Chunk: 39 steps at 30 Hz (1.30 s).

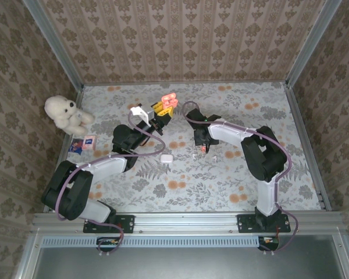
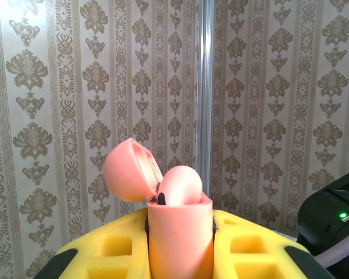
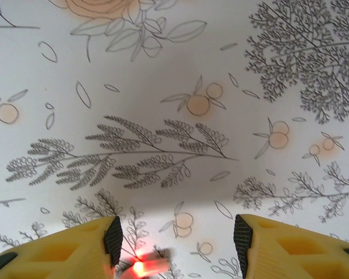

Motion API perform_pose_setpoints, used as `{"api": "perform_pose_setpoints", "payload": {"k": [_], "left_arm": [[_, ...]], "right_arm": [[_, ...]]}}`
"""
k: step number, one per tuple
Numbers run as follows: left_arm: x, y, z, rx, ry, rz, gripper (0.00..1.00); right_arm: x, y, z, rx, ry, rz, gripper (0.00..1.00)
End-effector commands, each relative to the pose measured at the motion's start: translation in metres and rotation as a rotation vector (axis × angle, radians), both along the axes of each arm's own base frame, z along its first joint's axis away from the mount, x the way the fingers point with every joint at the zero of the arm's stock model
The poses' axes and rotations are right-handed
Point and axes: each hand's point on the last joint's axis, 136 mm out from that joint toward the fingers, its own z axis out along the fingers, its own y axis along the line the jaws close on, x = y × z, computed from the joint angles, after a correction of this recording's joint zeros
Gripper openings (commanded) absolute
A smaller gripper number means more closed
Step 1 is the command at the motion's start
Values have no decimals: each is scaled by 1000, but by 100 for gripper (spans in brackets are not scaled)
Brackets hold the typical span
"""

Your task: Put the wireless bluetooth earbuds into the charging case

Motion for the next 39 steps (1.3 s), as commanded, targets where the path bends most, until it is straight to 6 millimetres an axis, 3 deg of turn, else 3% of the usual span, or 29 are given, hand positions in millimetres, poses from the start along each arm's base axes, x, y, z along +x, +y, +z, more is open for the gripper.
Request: {"api": "perform_pose_setpoints", "payload": {"k": [1,9,22,31,39], "left_arm": [[-9,6,23,-41,-59,4,0],[-9,5,24,-44,-59,-2,0],[-9,4,23,-43,-55,-3,0],[-8,2,21,-42,-50,-8,0],[-8,1,19,-39,-44,-9,0]], "right_arm": [[2,-7,-12,-38,45,-15,56],[-4,-34,-28,-82,79,-96,56],[-24,-48,-32,-97,96,-127,54],[-40,-47,-25,-54,94,-128,53],[-51,-33,-25,-22,97,-98,52]]}}
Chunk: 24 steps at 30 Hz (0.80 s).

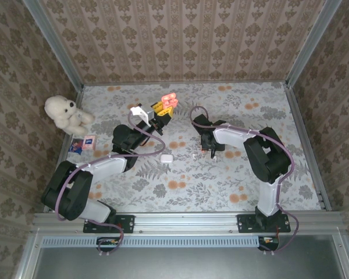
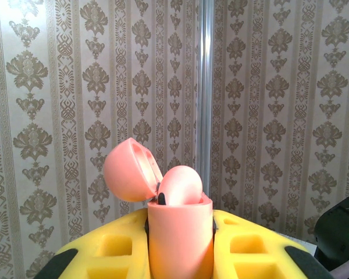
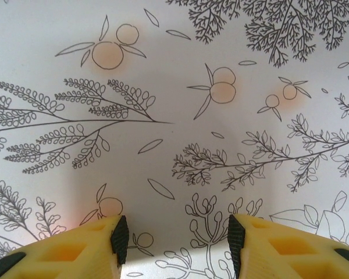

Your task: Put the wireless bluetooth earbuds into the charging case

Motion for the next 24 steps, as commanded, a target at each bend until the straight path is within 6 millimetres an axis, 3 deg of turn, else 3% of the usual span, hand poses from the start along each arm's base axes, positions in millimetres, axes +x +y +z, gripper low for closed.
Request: {"api": "perform_pose_setpoints", "payload": {"k": [1,11,15,19,24], "left_arm": [[-8,1,18,-38,-42,-8,0],[-8,-1,17,-37,-40,-10,0],[-8,-1,16,-36,-41,-12,0],[-8,-2,15,-33,-39,-13,0],[-9,-2,15,-33,-36,-15,0]], "right_arm": [[-27,1,-5,-11,75,16,52],[-49,15,-2,8,81,55,51],[-54,11,8,-4,61,51,51],[-49,6,34,-6,-20,74,52],[-33,25,51,62,-64,227,54]]}}
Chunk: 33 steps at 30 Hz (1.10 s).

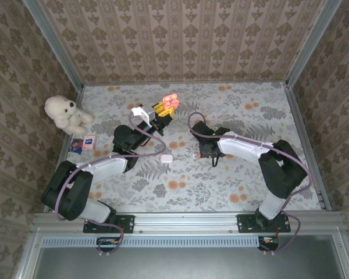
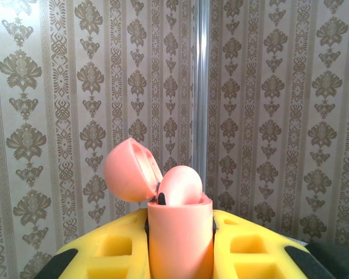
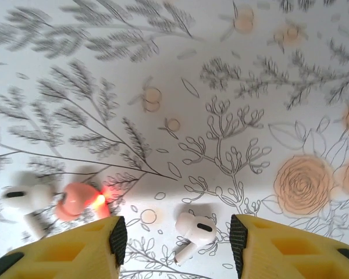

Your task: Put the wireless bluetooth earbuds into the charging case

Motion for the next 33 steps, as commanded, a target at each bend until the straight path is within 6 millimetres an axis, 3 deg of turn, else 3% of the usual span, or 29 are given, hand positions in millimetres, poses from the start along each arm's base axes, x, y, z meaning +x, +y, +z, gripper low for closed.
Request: {"api": "perform_pose_setpoints", "payload": {"k": [1,5,8,17,33], "left_arm": [[-6,1,15,-34,-37,-2,0],[-5,2,14,-35,-34,0,0],[-6,2,15,-36,-35,-1,0],[-6,3,16,-36,-39,4,0],[-5,3,16,-39,-36,9,0]], "right_arm": [[10,15,11,41,-20,135,55],[12,46,6,116,15,322,57],[11,55,-2,113,46,419,57],[13,48,-24,50,92,478,54],[14,44,-40,34,129,479,49]]}}
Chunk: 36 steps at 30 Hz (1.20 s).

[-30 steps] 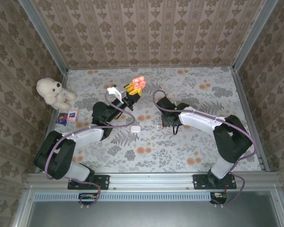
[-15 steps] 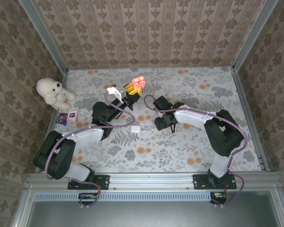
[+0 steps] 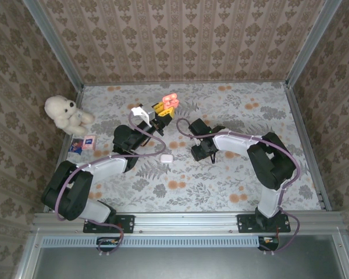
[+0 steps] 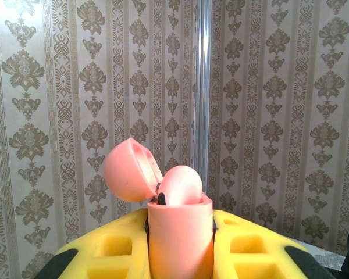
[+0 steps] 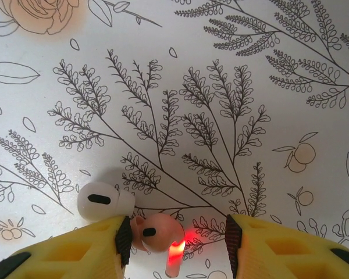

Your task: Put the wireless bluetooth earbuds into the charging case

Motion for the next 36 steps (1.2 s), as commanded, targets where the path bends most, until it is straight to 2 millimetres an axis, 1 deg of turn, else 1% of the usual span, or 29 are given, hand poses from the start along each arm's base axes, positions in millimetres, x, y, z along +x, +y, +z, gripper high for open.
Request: {"api": "perform_pose_setpoints", "payload": {"k": [1,8,15,19,25,28,31,36], "left_arm": [[-6,3,16,-37,-38,2,0],[-6,3,17,-39,-41,3,0],[-6,2,18,-40,-43,0,0],[-5,2,18,-39,-42,-1,0],[-5,1,18,-40,-42,0,0],[-5,1,19,-39,-45,0,0],[-4,1,20,-41,-45,0,0],[-4,1,21,-42,-47,-2,0]], "right_arm": [[4,2,-2,-3,6,13,49],[4,0,-4,-13,12,11,48],[7,-9,1,-24,-11,-22,48],[7,-9,10,5,-25,-36,48],[8,-1,31,72,-56,-27,50],[7,2,37,91,-62,-13,50],[6,1,36,84,-54,-9,50],[5,-7,26,39,-35,-39,50]]}}
